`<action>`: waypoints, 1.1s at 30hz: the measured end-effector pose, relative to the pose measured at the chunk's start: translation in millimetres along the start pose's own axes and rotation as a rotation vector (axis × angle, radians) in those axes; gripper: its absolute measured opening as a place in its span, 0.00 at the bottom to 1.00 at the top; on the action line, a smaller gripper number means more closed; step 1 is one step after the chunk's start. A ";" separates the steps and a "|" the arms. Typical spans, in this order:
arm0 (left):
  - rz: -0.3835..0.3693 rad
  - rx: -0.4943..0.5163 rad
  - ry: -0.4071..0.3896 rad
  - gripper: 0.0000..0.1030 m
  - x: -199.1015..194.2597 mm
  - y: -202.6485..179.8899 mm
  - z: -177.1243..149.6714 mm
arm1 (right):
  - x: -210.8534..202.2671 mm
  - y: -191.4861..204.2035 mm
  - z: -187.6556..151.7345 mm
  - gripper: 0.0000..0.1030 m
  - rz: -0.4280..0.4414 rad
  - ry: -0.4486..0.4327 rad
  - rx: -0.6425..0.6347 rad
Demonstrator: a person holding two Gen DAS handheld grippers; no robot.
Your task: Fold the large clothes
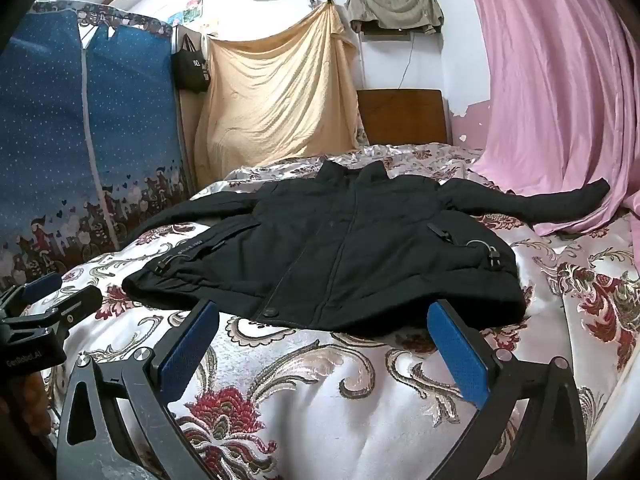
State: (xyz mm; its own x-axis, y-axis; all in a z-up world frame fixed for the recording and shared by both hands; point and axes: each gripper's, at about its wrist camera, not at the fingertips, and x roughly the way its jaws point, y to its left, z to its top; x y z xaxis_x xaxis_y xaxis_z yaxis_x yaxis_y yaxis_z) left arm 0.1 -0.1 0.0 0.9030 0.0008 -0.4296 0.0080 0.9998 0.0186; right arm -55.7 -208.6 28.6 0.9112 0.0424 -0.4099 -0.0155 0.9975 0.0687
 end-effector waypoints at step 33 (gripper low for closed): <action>0.000 0.000 -0.003 1.00 -0.1 0.0 0.0 | 0.4 -0.2 -1.3 0.99 0.007 0.005 0.003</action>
State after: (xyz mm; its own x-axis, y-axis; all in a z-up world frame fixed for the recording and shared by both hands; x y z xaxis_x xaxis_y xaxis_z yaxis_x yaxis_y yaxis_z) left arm 0.0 0.0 0.0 0.9043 0.0005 -0.4269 0.0080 0.9998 0.0181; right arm -55.9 -208.8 27.2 0.9089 0.0493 -0.4141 -0.0205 0.9971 0.0738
